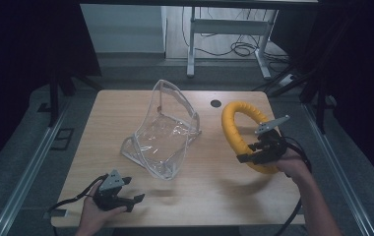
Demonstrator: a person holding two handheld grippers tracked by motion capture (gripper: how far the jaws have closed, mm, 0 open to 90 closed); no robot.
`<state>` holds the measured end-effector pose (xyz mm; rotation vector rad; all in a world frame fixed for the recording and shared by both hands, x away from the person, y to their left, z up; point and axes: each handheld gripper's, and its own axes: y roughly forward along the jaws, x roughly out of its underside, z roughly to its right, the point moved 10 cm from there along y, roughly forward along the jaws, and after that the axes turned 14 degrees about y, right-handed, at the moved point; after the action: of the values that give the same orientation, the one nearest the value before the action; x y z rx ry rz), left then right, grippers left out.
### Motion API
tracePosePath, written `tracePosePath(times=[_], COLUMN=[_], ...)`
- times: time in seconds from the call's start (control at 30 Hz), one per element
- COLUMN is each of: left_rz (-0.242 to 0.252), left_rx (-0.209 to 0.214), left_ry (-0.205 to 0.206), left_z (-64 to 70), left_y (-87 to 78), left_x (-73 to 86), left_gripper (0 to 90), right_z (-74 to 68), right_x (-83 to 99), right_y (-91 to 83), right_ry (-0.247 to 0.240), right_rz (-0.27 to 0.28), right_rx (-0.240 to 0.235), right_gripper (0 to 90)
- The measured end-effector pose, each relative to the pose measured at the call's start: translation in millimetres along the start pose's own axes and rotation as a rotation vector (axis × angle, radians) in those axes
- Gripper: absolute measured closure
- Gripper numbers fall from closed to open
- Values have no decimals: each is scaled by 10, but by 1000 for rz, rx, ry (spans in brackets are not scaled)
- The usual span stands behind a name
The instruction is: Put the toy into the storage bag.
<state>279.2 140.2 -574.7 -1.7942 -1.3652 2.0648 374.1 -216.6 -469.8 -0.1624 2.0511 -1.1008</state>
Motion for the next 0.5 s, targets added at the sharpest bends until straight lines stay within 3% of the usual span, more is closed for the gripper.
tracePosePath(times=[0.5], left_rz=[-1], left_rx=[1], left_ry=[-2], left_z=[-2], left_y=[8], left_x=[-2], left_gripper=[203], right_z=[-189], right_x=[-328], right_y=[-149], right_ry=[22], right_rz=[201], right_rx=[-110], right_gripper=[514])
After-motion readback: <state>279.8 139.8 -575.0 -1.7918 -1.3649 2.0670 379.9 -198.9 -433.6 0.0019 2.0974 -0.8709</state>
